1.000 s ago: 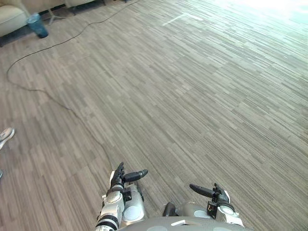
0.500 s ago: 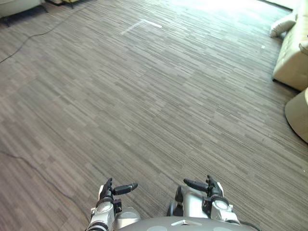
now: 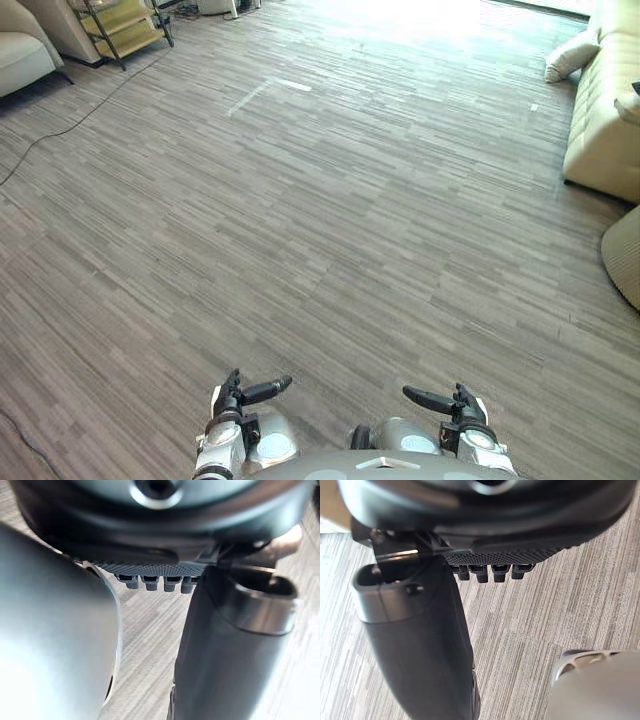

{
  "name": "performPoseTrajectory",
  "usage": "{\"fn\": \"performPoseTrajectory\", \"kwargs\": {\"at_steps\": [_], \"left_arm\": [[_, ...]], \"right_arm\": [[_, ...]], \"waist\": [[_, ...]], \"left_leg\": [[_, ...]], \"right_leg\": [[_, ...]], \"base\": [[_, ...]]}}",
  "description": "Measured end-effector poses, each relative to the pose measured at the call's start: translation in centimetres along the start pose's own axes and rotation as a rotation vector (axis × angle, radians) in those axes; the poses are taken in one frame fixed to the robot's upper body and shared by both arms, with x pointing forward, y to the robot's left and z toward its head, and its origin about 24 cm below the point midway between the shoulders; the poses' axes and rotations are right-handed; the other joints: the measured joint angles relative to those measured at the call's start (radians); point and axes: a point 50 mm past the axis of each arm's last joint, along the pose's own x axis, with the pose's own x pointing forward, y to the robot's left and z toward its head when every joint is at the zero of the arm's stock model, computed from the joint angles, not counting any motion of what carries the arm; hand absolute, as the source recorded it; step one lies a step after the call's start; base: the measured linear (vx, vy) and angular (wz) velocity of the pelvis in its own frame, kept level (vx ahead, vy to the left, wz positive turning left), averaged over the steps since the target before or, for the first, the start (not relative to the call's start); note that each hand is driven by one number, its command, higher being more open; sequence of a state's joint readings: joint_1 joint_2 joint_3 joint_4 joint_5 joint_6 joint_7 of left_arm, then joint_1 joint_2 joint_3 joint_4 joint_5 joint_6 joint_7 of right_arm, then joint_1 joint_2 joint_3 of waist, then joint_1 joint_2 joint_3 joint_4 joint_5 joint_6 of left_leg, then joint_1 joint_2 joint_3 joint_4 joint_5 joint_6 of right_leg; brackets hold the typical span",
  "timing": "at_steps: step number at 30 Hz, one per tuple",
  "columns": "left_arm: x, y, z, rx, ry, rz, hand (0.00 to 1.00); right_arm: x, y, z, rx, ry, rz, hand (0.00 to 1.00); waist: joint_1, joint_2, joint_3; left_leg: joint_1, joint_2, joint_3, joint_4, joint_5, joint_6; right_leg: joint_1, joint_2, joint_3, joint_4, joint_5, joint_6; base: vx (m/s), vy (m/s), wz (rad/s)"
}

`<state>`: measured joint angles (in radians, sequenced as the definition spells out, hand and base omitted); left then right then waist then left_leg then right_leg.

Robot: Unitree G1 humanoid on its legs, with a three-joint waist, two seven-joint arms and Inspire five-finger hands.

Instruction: Pick up cushions and gather them together orderly.

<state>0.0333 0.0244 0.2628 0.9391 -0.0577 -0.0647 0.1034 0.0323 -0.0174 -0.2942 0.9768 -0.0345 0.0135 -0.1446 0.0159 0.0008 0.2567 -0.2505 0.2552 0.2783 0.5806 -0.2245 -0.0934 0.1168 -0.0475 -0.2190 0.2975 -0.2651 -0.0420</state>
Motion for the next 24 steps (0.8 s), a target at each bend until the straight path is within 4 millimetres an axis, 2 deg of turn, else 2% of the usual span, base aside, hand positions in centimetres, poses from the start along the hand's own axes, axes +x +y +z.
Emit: {"fn": "performPoseTrajectory", "kwargs": {"at_steps": [1,2,3,4,5,7,8,9,10,11,12,13,15,16,17,18,19,20,21,22,24], "left_arm": [[0.0,-0.1,0.0,-0.007,-0.002,0.000,1.00],[0.0,-0.1,0.0,-0.015,0.000,0.000,1.00],[0.0,0.1,-0.1,-0.039,0.003,0.012,1.00],[-0.1,0.2,-0.2,-0.052,0.010,0.019,1.00],[0.1,1.0,-0.1,-0.044,0.010,0.047,1.00],[0.1,1.4,0.0,-0.049,0.009,0.056,1.00],[0.1,1.9,-0.2,-0.042,0.017,0.066,1.00],[0.1,2.2,-0.3,-0.036,0.025,0.075,1.00],[0.1,2.5,-0.7,-0.027,0.043,0.083,1.00],[0.0,2.6,-1.0,-0.021,0.056,0.084,1.00],[0.0,2.6,-1.4,-0.005,0.077,0.082,1.00],[-0.1,2.4,-1.8,0.020,0.090,0.076,1.00],[-0.2,2.1,-2.0,0.048,0.096,0.059,1.00],[-0.3,1.7,-2.3,0.079,0.107,0.040,1.00],[-0.3,1.7,-2.4,0.081,0.109,0.038,1.00],[-0.2,1.6,-2.4,0.092,0.115,0.030,1.00],[-0.2,1.5,-2.5,0.114,0.122,0.022,1.00],[-0.3,1.5,-2.6,0.121,0.126,0.019,1.00],[-0.3,1.1,-2.9,0.126,0.141,0.011,1.00],[-0.2,0.0,-2.7,0.156,0.137,-0.034,1.00],[-0.1,-0.4,-2.2,0.182,0.110,-0.055,1.00]], "right_arm": [[0.0,0.2,-0.1,0.002,0.004,0.002,1.00],[-0.1,0.4,-0.3,0.004,0.010,0.003,1.00],[-0.2,0.6,-0.6,-0.005,0.022,0.009,1.00],[-0.2,0.7,-0.9,-0.013,0.032,0.012,1.00],[-0.4,1.8,-1.5,-0.003,0.058,0.039,1.00],[-0.7,2.1,-2.1,0.009,0.073,0.043,1.00],[-0.8,2.2,-2.4,0.023,0.084,0.040,1.00],[-0.8,2.2,-2.5,0.019,0.088,0.040,1.00],[-0.8,2.4,-2.5,0.018,0.088,0.049,1.00],[-0.8,2.4,-2.3,0.019,0.081,0.051,1.00],[-0.7,2.4,-1.9,0.015,0.066,0.056,1.00],[-0.5,2.3,-1.4,-0.001,0.043,0.062,1.00],[-0.4,2.1,-0.7,-0.015,0.013,0.061,1.00],[0.0,1.8,0.8,-0.039,-0.034,0.062,1.00],[0.1,1.7,1.0,-0.042,-0.039,0.061,1.00],[0.2,1.7,1.4,-0.042,-0.055,0.061,1.00],[0.2,1.7,1.9,-0.041,-0.074,0.061,1.00],[0.2,1.7,2.0,-0.043,-0.076,0.062,1.00],[0.3,1.2,2.4,-0.039,-0.085,0.052,1.00],[0.6,0.6,3.1,-0.058,-0.102,0.037,1.00],[0.7,0.1,2.7,-0.048,-0.080,0.020,1.00]], "waist": [[0.005,-0.004,0.001],[0.012,-0.004,0.002],[0.030,-0.008,-0.001],[0.036,-0.022,-0.011],[0.031,-0.058,-0.038],[0.028,-0.082,-0.052],[0.029,-0.099,-0.064],[0.030,-0.110,-0.071],[0.028,-0.115,-0.074],[0.022,-0.115,-0.074],[0.014,-0.110,-0.071],[0.010,-0.100,-0.067],[0.001,-0.081,-0.066],[-0.018,-0.055,-0.049],[-0.021,-0.051,-0.047],[-0.030,-0.045,-0.043],[-0.042,-0.053,-0.038],[-0.049,-0.062,-0.034],[-0.063,-0.043,-0.023],[-0.047,-0.012,-0.020],[-0.050,-0.018,-0.010]], "left_leg": [[-0.007,-0.031,-0.014,-0.107,0.026,0.000],[-0.014,-0.065,-0.041,-0.253,0.081,-0.004],[-0.006,-0.084,-0.057,-0.298,0.202,-0.003],[0.008,-0.097,-0.060,-0.294,0.254,0.005],[-0.003,-0.119,-0.046,-0.235,0.198,0.036],[-0.016,-0.119,-0.038,-0.142,0.113,0.054],[0.005,-0.121,-0.017,-0.083,0.044,0.070],[0.048,-0.126,0.013,-0.066,0.001,0.077],[0.110,-0.139,0.040,-0.074,-0.035,0.088],[0.148,-0.145,0.048,-0.086,-0.050,0.090],[0.218,-0.149,0.059,-0.115,-0.068,0.093],[0.303,-0.152,0.073,-0.185,-0.072,0.088],[0.395,-0.148,0.092,-0.280,-0.062,0.072],[0.491,-0.128,0.122,-0.357,-0.055,0.061],[0.500,-0.124,0.125,-0.363,-0.055,0.061],[0.523,-0.112,0.127,-0.371,-0.055,0.061],[0.559,-0.109,0.126,-0.388,-0.055,0.060],[0.584,-0.114,0.123,-0.402,-0.057,0.057],[0.616,-0.095,0.117,-0.419,-0.060,0.043],[0.614,-0.104,0.062,-0.438,-0.064,0.030],[0.612,-0.150,0.013,-0.453,-0.038,0.019]], "right_leg": [[0.016,-0.013,0.014,-0.002,-0.018,0.009],[0.041,-0.027,0.043,-0.004,-0.042,0.029],[0.066,-0.042,0.087,-0.004,-0.075,0.053],[0.077,-0.050,0.116,-0.007,-0.089,0.056],[0.076,-0.077,0.175,-0.002,-0.088,0.038],[0.062,-0.090,0.240,0.049,-0.063,0.052],[0.037,-0.103,0.265,0.173,-0.056,0.066],[-0.023,-0.130,0.265,0.343,-0.018,0.128],[-0.093,-0.167,0.255,0.522,0.086,0.205],[-0.124,-0.189,0.240,0.613,0.141,0.238],[-0.173,-0.227,0.187,0.738,0.152,0.229],[-0.234,-0.254,0.109,0.837,0.104,0.150],[-0.316,-0.256,0.024,0.860,0.060,0.097],[-0.406,-0.226,-0.061,0.761,0.002,0.046],[-0.418,-0.219,-0.073,0.732,-0.002,0.044],[-0.457,-0.197,-0.107,0.609,-0.005,0.040],[-0.499,-0.171,-0.121,0.403,0.034,0.049],[-0.499,-0.159,-0.113,0.288,0.109,0.043],[-0.463,-0.124,-0.122,0.275,0.165,-0.024],[-0.455,-0.093,-0.116,0.268,0.157,-0.039],[-0.439,-0.093,-0.096,0.301,0.113,-0.059]], "base": [[0.43,0.222,-0.56],[0.47,0.267,-0.78],[0.52,0.293,-0.91],[0.66,0.334,-0.92],[0.79,0.380,-0.59],[0.61,0.292,-0.34],[0.43,0.207,-0.39],[0.65,0.294,-0.56],[0.44,0.174,-0.52],[0.55,0.180,-0.44],[0.52,0.124,-0.36],[0.51,0.100,-0.35],[0.55,0.011,-0.38],[0.60,-0.052,-0.38],[0.49,-0.081,-0.33],[0.51,-0.171,-0.10],[0.52,-0.209,-0.03],[0.54,-0.233,0.12],[0.43,-0.159,-0.06],[0.41,-0.121,-0.13],[0.36,-0.104,-0.16]]}}
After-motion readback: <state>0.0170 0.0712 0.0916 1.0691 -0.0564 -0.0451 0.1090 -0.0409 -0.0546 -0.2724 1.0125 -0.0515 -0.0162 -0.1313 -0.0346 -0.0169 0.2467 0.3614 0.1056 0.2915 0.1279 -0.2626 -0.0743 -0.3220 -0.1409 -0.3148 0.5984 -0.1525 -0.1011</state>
